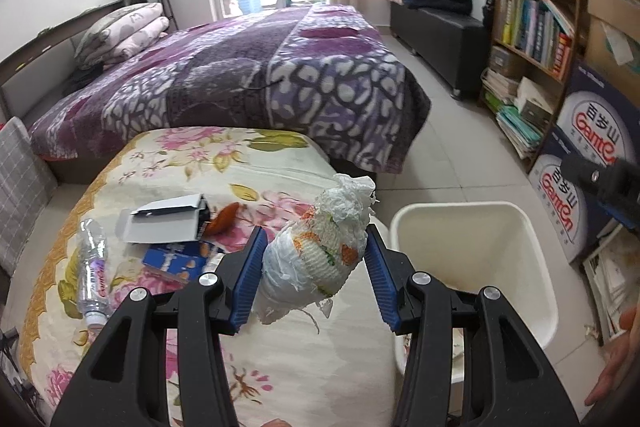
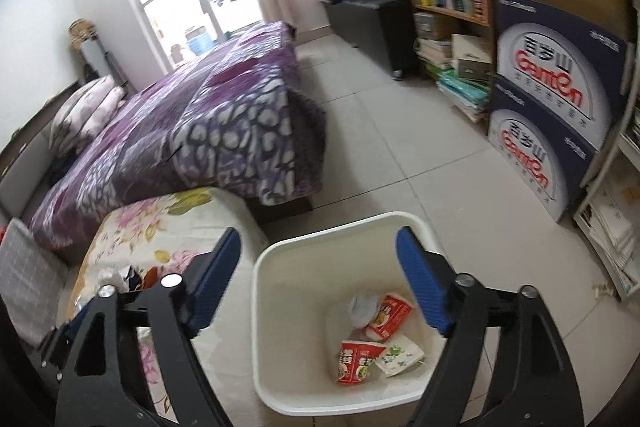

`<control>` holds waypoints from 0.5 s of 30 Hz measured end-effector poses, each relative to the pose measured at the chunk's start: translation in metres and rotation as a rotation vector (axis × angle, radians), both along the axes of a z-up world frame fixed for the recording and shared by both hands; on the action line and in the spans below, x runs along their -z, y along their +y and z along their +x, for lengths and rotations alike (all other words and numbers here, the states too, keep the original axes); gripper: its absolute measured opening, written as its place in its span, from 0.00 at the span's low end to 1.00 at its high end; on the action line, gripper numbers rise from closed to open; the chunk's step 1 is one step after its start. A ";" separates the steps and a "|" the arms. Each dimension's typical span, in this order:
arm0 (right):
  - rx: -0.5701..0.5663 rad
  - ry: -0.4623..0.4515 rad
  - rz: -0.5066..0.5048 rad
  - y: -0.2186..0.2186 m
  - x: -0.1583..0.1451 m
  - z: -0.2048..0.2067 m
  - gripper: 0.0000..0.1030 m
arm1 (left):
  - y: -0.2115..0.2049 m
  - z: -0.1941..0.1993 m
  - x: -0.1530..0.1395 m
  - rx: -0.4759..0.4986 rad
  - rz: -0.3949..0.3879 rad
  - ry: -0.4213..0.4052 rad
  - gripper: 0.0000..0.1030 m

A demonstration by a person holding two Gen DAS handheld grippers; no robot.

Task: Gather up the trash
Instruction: 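Carry the wrapped bundle over the bin and open the left gripper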

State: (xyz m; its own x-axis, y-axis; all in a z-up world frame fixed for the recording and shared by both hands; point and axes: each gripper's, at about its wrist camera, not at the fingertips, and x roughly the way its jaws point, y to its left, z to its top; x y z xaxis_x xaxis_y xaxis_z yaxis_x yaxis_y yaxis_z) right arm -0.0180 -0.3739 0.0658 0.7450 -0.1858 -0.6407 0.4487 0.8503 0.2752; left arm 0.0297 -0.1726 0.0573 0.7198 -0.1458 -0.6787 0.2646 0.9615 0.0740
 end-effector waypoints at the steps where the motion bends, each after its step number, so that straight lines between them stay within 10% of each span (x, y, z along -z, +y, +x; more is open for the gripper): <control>1: 0.016 0.000 0.002 -0.005 0.000 -0.004 0.80 | -0.004 -0.001 0.001 0.011 0.001 0.005 0.48; 15: 0.164 -0.018 0.082 -0.061 0.001 -0.038 0.89 | -0.061 -0.013 0.023 0.229 -0.089 0.188 0.50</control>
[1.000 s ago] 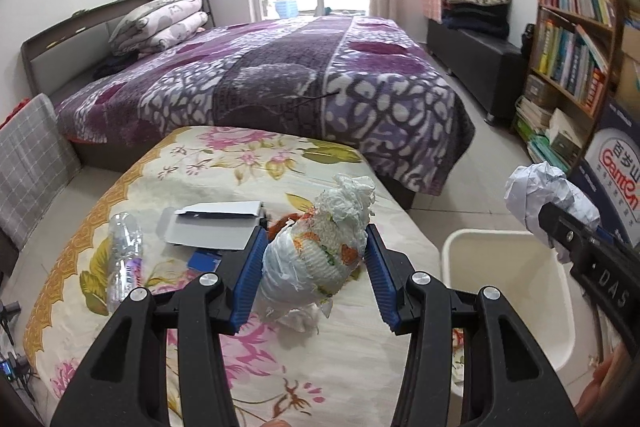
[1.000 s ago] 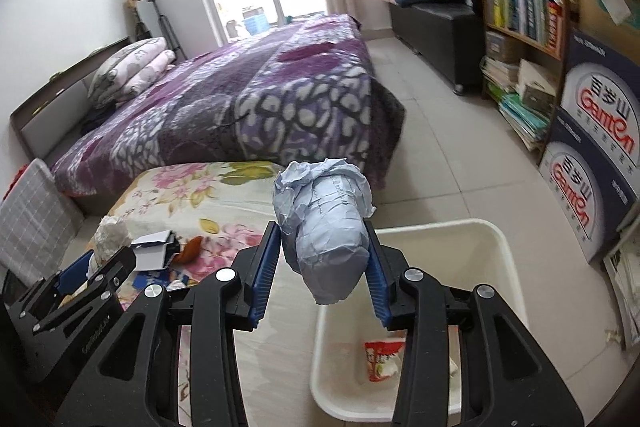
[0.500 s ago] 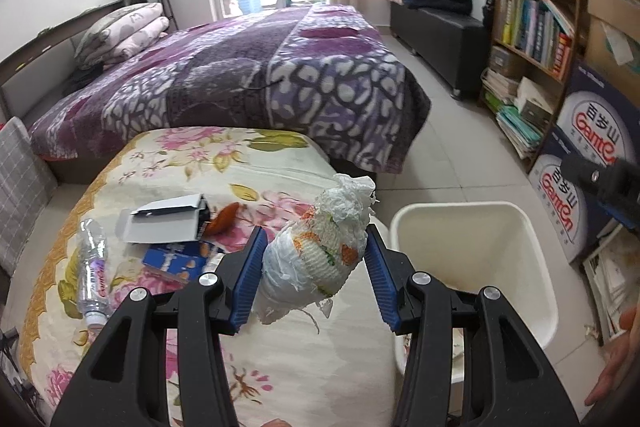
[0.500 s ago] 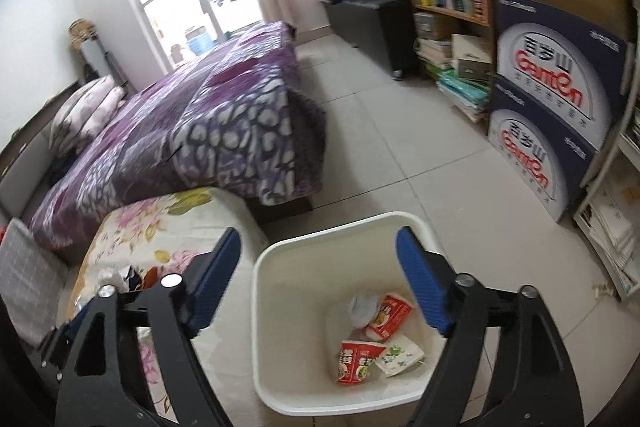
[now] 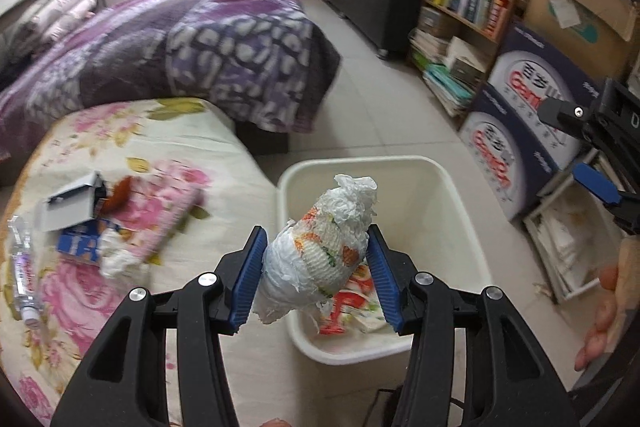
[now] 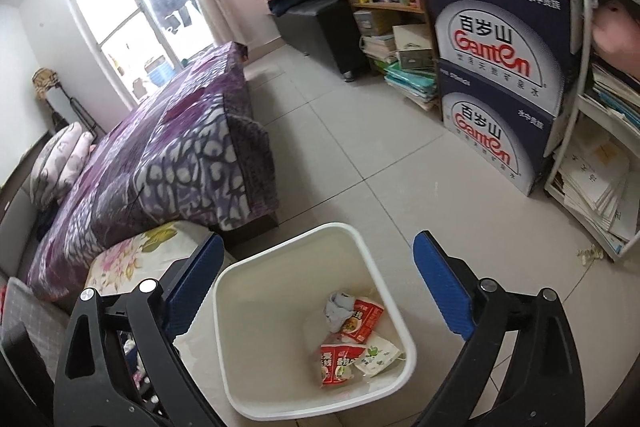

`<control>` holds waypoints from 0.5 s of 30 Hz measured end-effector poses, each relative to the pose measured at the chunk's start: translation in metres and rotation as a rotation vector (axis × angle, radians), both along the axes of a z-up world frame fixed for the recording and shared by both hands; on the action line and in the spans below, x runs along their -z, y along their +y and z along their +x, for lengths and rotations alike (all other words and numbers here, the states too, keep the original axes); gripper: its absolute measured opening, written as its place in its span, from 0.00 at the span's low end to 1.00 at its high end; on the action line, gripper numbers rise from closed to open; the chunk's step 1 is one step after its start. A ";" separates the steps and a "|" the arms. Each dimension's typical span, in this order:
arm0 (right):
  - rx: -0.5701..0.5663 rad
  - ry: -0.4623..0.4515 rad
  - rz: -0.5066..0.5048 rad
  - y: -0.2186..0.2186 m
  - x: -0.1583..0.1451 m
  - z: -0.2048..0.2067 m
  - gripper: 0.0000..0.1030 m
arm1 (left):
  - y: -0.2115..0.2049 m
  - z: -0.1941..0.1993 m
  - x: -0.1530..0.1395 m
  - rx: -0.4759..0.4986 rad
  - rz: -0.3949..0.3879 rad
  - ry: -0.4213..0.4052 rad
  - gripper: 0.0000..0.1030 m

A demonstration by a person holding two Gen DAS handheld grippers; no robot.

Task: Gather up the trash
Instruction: 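Carry the wrapped bundle over the bin and open the left gripper, then grasp the crumpled white tissue on the bed with the right gripper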

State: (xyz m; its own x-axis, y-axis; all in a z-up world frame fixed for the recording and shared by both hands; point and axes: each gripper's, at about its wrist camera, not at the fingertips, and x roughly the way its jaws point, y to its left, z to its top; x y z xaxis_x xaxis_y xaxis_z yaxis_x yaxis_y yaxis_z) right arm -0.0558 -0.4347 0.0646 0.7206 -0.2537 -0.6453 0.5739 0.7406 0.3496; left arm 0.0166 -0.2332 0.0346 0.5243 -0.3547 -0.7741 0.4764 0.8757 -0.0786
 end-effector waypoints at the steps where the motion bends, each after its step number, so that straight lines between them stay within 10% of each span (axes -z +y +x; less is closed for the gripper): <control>1: 0.008 -0.003 0.004 -0.004 0.000 -0.002 0.89 | -0.003 -0.001 0.001 0.011 -0.008 0.013 0.51; 6: 0.032 -0.008 0.030 -0.015 0.001 -0.010 0.90 | -0.013 -0.004 0.006 0.058 -0.045 0.063 0.69; 15: 0.022 -0.009 0.070 -0.009 0.005 0.000 0.91 | 0.002 0.002 0.011 0.028 -0.015 0.073 0.70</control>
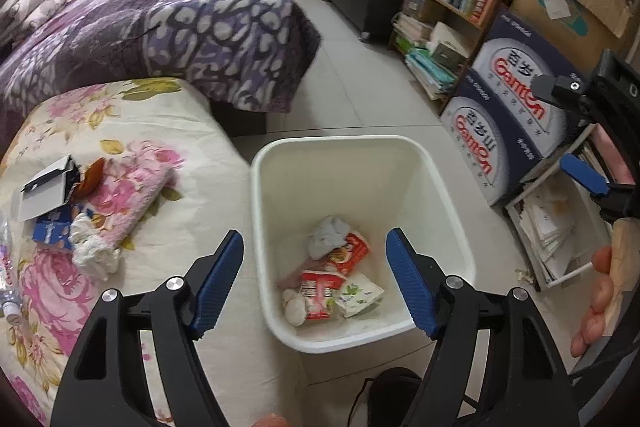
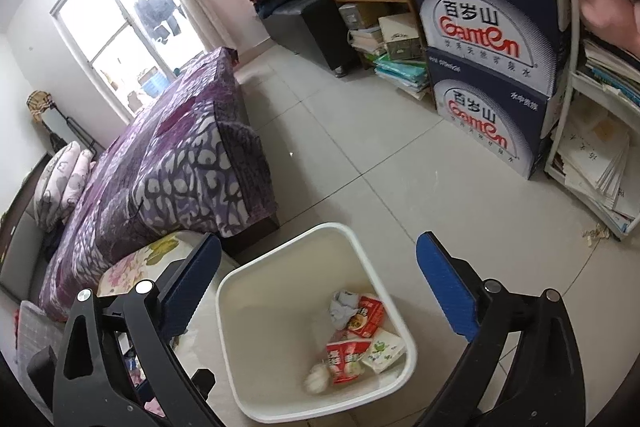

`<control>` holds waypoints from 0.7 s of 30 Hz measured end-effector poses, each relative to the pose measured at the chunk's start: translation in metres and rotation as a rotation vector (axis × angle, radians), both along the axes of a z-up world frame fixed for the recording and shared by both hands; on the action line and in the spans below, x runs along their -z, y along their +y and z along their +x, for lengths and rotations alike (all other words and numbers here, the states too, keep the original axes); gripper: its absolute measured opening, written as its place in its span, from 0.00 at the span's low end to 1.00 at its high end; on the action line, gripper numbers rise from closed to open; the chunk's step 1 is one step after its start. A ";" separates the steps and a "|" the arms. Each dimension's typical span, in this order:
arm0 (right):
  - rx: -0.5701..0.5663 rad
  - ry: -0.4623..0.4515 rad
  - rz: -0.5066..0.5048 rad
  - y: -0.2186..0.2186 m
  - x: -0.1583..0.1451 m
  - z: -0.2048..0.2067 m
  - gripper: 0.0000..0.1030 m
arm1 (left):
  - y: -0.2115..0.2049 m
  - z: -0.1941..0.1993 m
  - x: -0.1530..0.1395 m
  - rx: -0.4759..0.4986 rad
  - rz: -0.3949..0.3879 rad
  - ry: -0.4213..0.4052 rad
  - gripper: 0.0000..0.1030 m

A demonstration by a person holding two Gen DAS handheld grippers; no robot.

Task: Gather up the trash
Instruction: 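Grasp the crumpled white tissue on the bed with the right gripper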

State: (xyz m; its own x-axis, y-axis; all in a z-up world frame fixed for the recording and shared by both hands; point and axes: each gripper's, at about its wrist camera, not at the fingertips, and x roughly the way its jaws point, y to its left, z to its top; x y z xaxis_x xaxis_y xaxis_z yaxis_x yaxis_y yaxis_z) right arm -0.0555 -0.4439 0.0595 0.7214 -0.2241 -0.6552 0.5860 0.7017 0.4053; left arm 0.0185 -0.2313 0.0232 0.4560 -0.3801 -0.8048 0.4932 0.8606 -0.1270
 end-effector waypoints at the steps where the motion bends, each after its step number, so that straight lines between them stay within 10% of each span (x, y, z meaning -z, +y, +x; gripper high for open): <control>1: -0.007 0.001 -0.001 0.003 0.000 0.002 0.91 | 0.005 0.002 0.001 -0.014 0.011 -0.003 0.71; 21: -0.395 0.168 -0.108 0.167 0.035 0.106 0.92 | 0.193 0.065 0.022 -0.431 0.328 -0.043 0.84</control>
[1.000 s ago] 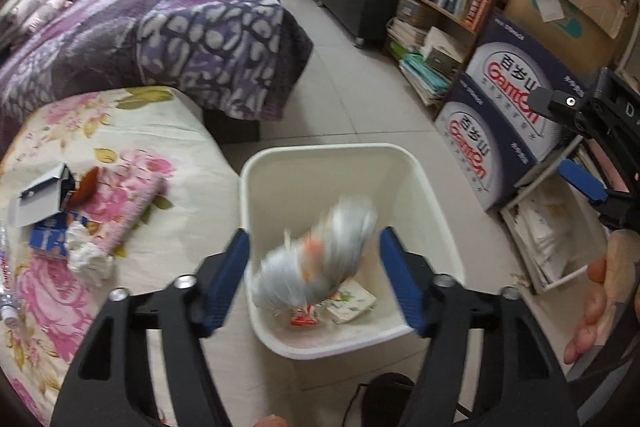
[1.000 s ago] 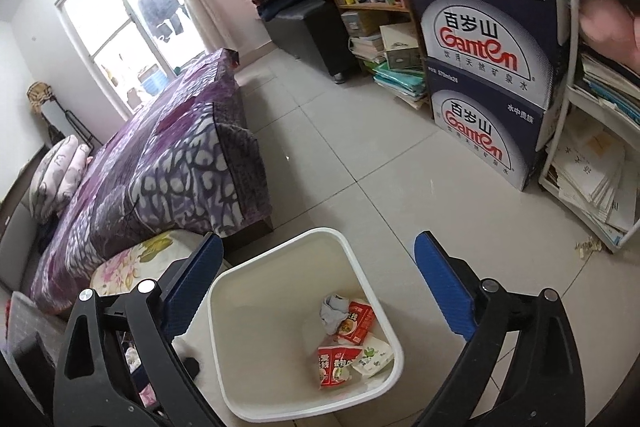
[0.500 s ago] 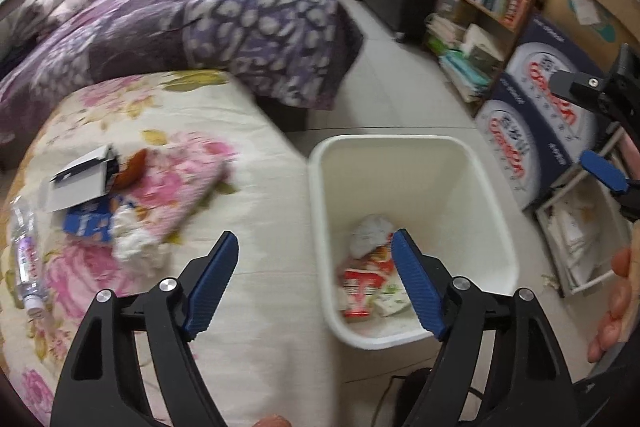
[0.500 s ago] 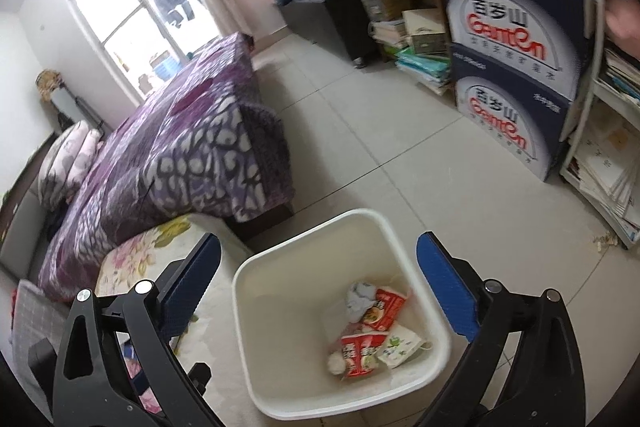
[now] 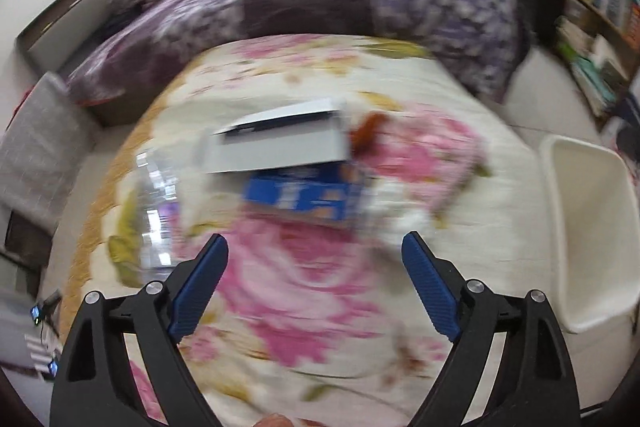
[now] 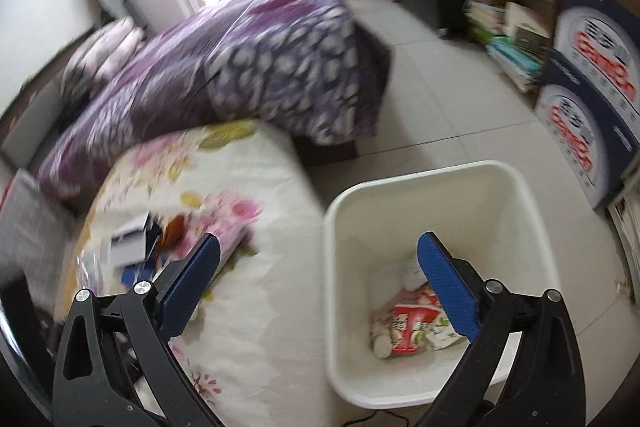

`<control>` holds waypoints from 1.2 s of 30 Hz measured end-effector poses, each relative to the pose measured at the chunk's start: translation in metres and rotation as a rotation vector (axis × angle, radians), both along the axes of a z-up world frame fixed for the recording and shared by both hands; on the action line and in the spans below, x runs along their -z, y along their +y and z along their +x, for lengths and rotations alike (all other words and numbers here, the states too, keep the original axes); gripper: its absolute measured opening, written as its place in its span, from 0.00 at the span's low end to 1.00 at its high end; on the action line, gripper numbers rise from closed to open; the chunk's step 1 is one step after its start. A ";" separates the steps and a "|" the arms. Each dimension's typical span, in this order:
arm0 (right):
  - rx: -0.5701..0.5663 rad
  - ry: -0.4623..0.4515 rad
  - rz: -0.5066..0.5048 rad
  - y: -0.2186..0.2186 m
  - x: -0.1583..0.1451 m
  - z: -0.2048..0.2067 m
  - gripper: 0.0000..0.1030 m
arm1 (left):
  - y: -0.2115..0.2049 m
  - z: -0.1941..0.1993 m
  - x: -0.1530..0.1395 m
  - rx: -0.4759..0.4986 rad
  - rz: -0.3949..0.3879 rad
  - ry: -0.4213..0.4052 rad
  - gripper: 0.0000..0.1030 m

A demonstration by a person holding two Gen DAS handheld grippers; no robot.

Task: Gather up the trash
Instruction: 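Grasp the crumpled white tissue on the bed with the right gripper, then grasp the clear plastic bottle with the left gripper while the right holds the tissue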

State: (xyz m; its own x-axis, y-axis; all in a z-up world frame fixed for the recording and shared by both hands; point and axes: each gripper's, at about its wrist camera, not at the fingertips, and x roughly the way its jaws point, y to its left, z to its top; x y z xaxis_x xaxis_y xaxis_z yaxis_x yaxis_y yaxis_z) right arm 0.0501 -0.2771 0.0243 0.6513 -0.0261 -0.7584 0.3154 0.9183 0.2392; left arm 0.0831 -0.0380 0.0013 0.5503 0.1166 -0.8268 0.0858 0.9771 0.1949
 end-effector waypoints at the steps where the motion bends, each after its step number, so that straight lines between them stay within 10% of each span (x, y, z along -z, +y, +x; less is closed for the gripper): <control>1: -0.021 0.009 -0.007 0.008 0.003 0.004 0.92 | 0.013 0.004 0.001 -0.031 0.000 0.006 0.84; 17: -0.505 0.134 -0.175 0.160 0.057 0.056 0.92 | 0.151 0.071 0.006 -0.369 -0.063 0.071 0.84; 27: -0.503 0.151 -0.071 0.171 0.070 0.069 0.91 | 0.176 0.082 0.026 -0.417 -0.156 0.149 0.84; 31: -0.501 0.179 -0.037 0.169 0.078 0.073 0.40 | 0.177 0.086 0.035 -0.415 -0.184 0.172 0.84; 36: -0.485 0.153 0.001 0.161 0.073 0.070 0.33 | 0.176 0.086 0.045 -0.397 -0.205 0.197 0.74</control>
State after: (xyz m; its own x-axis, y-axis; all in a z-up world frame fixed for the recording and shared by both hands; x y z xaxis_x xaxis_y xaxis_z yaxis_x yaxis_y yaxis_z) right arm 0.1196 -0.1159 -0.0490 0.4697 0.2522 -0.8460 -0.1153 0.9676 0.2244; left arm 0.1693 0.1379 -0.0435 0.3275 0.1099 -0.9385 -0.2852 0.9584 0.0127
